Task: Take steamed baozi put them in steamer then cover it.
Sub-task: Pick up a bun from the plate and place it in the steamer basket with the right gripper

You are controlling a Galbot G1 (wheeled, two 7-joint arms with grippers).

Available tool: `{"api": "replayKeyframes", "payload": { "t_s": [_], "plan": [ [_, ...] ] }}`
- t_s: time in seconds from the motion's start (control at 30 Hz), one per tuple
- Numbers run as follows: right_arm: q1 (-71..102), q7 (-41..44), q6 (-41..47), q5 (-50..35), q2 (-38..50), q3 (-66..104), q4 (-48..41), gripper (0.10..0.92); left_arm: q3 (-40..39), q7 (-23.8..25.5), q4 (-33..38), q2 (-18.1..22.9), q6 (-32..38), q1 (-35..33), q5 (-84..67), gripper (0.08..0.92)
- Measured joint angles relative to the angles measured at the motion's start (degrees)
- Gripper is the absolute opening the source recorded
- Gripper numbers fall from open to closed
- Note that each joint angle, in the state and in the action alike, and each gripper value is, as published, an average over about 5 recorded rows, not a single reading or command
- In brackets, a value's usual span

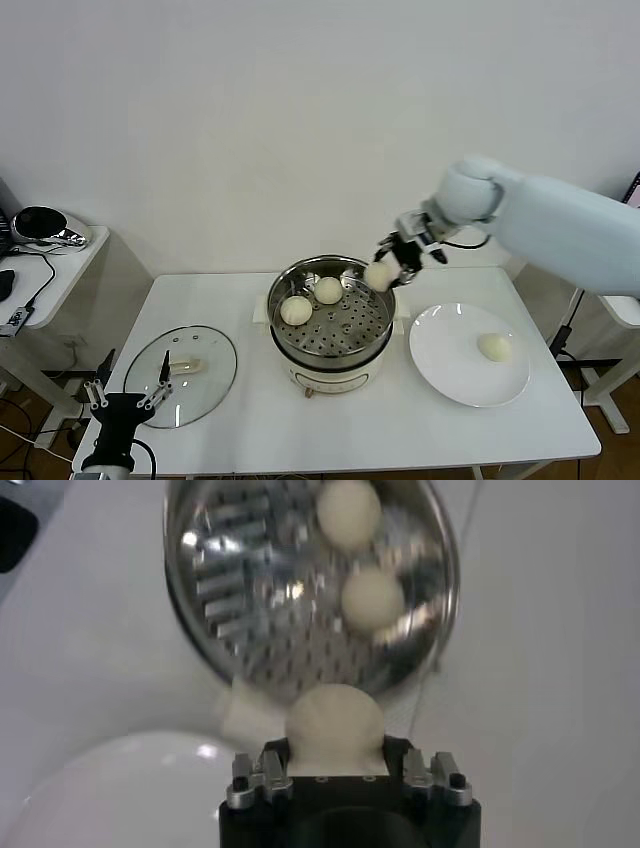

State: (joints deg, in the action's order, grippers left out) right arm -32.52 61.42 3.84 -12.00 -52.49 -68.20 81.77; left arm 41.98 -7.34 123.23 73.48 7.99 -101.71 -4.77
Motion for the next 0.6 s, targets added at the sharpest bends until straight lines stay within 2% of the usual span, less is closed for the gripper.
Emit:
{"api": "replayKeyframes", "payload": {
  "t_s": [0.3,0.6],
  "plan": [
    [0.36,-0.28,-10.14,3.63,-8.66,-4.79,-2.07,0.601,0.63,-0.02,0.47,0.40,-0.04,0.04,-0.46,0.823],
    [1.78,-0.02,-18.90,10.81,-13.12,-6.87,-3.34,0.603,0.73,-0.06,0.21,0.80,-0.03,0.10,-0.57,0.823]
  ]
}}
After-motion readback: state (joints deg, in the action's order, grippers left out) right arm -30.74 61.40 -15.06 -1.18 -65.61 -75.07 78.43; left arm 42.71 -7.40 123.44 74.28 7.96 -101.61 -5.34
